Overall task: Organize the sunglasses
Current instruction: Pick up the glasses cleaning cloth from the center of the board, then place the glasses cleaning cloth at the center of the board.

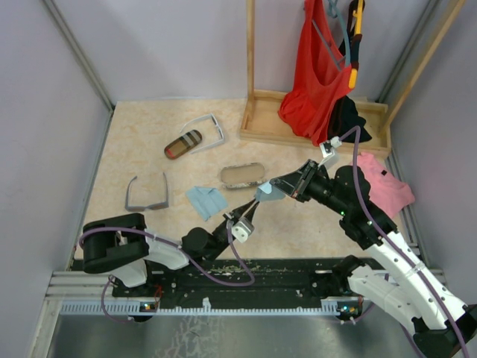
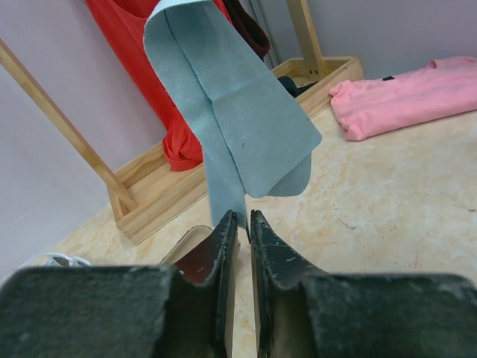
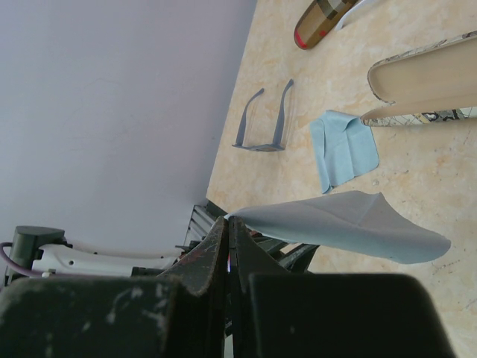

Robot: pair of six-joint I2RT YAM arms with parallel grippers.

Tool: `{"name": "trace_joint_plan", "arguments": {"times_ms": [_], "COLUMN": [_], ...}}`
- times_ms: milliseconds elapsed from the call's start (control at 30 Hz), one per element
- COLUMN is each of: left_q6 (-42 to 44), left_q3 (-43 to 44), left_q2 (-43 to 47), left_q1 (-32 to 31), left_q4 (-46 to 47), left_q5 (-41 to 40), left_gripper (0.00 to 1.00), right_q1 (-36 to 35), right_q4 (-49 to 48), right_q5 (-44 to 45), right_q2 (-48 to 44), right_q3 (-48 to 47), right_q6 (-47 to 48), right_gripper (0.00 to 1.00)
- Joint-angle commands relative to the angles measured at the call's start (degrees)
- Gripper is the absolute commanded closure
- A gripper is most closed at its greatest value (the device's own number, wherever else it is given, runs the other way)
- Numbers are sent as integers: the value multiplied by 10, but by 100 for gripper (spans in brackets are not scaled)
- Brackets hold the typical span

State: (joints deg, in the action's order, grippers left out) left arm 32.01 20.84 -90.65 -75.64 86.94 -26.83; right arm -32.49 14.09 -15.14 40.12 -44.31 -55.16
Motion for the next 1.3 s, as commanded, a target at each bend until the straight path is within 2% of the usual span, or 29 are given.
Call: {"name": "trace_joint_plan", "arguments": {"times_ms": [0, 233, 433, 667, 833, 1033, 1267], "left_q6": [0, 8, -10, -83, -160, -276, -413], "left_q3": [10, 4, -19, -44, -20, 13, 74], "left_q2": [-8, 8, 74, 229, 320, 363, 346], "left_q1": [-4, -5, -10, -17, -19, -27, -42], "left_q4": [126, 117, 34, -191, -455, -664, -852], "left_q5": [-9, -22, -35, -71, -64, -69, -79], "left_gripper": [85, 99, 100, 100, 100, 100, 100], "right_q1": [-4, -4, -4, -5, -19, -60, -103], "right_q4": [-35, -32, -17, -4, 1, 18, 35], "right_q5": [-3, 0, 3, -25, -29, -17, -11], "right_q2": [-10, -10, -9, 3, 6, 14, 12], "right_q3": [-14, -7, 2, 26, 46, 73, 110], "right_q6": [4, 5, 16, 26, 23, 25, 17], "right_gripper": [100, 100, 100, 100, 100, 100, 100]}}
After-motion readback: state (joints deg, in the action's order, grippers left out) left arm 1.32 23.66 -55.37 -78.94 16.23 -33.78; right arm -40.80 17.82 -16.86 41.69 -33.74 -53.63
